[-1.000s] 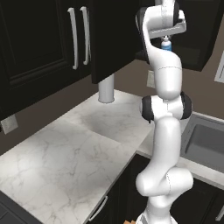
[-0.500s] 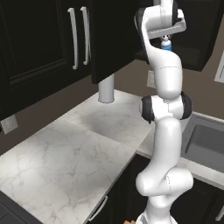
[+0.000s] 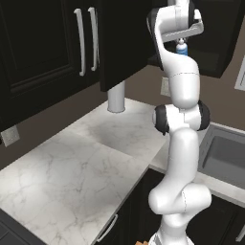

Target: Pick up the bar soap and soap dispenser from the sink, and place them back in the cabinet, and close the cabinet door.

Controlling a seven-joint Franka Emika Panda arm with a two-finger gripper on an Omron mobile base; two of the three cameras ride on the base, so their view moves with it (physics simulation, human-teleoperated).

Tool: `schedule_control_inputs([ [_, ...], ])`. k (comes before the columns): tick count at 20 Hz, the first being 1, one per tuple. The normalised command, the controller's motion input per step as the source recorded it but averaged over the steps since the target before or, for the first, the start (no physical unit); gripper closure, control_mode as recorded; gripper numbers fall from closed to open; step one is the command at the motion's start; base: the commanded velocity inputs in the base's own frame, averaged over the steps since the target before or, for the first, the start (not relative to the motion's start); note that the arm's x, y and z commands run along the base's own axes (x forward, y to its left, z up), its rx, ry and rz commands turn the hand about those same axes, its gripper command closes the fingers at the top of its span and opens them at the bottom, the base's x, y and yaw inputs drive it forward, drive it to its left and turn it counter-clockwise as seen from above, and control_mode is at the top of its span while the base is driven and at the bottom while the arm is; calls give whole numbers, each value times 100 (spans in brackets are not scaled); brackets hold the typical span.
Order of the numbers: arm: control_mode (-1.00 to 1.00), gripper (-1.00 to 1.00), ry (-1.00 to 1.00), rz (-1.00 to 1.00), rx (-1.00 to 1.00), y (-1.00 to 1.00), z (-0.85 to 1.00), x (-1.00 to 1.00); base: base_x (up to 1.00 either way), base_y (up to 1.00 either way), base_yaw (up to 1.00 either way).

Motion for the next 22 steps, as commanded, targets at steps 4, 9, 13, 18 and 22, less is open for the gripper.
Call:
schedule_control_inputs([
  [4,-100,-100,0,0,0,0,0,0,0,0,0],
  [9,-100,-100,0,0,0,0,0,0,0,0,0],
  [13,-100,-100,0,0,0,0,0,0,0,0,0],
  [18,-100,-100,0,0,0,0,0,0,0,0,0],
  [22,-100,-100,-1,0,0,0,0,0,0,0,0],
])
